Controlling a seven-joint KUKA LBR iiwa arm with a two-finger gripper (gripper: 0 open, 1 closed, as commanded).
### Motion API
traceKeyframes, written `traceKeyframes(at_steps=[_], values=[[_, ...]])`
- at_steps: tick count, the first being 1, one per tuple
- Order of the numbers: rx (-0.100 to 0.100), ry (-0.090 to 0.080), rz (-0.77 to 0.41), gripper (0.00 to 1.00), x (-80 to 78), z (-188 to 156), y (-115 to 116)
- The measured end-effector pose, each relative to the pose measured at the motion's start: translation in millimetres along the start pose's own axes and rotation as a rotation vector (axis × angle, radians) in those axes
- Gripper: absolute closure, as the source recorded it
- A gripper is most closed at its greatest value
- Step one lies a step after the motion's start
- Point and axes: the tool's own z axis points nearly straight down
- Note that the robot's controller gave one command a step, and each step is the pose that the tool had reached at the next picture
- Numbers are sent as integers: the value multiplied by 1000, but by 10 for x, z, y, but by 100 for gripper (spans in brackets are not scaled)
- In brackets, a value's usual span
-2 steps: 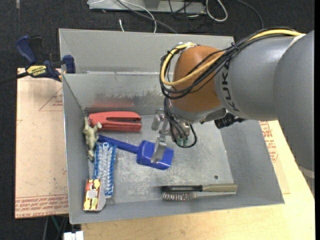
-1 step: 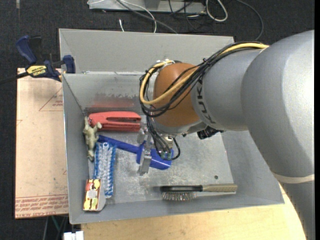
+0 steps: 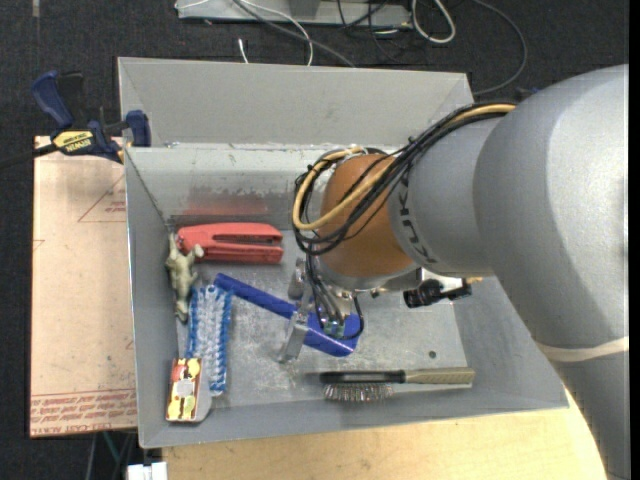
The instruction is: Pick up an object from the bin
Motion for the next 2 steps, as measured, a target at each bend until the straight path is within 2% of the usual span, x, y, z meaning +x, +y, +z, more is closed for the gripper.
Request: traceKeyframes(at_steps=[1,2], values=[[5,14,-5,100,-74,-14,33],[5,14,-4,100,-74,-14,33]])
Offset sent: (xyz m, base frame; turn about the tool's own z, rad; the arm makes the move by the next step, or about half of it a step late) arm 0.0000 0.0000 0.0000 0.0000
